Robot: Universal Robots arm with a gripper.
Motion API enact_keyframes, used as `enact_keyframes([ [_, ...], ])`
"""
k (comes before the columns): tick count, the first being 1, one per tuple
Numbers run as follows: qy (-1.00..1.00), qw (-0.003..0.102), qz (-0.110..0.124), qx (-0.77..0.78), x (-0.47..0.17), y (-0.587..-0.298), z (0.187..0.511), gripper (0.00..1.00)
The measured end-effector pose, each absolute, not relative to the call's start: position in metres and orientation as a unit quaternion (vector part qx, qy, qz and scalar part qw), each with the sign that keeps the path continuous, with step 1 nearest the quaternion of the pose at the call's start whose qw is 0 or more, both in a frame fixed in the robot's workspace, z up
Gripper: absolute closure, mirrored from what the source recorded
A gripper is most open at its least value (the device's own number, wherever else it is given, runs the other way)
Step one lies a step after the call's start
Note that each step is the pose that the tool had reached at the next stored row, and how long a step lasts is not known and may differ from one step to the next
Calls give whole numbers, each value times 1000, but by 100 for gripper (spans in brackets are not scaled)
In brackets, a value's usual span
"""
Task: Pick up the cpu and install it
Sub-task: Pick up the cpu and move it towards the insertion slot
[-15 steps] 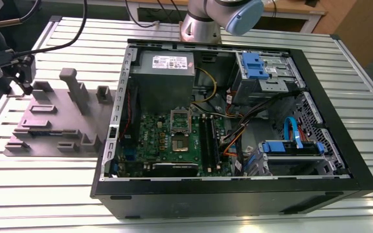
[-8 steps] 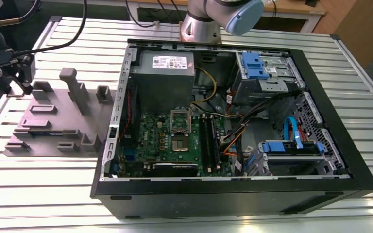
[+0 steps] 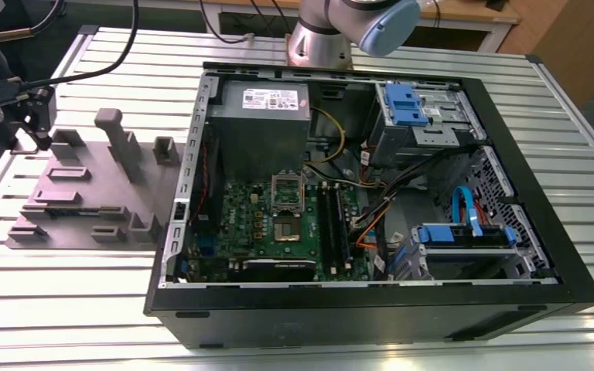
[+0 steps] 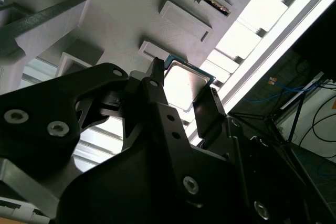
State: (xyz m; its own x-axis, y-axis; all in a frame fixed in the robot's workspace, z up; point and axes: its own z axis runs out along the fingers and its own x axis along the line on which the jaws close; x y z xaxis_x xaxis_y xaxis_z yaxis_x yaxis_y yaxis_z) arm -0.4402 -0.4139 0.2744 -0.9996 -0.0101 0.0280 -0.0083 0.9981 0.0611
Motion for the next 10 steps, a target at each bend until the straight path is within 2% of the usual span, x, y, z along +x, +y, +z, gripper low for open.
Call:
enact_keyframes([
  [10, -999, 14, -31, 5, -440, -414, 276, 53],
])
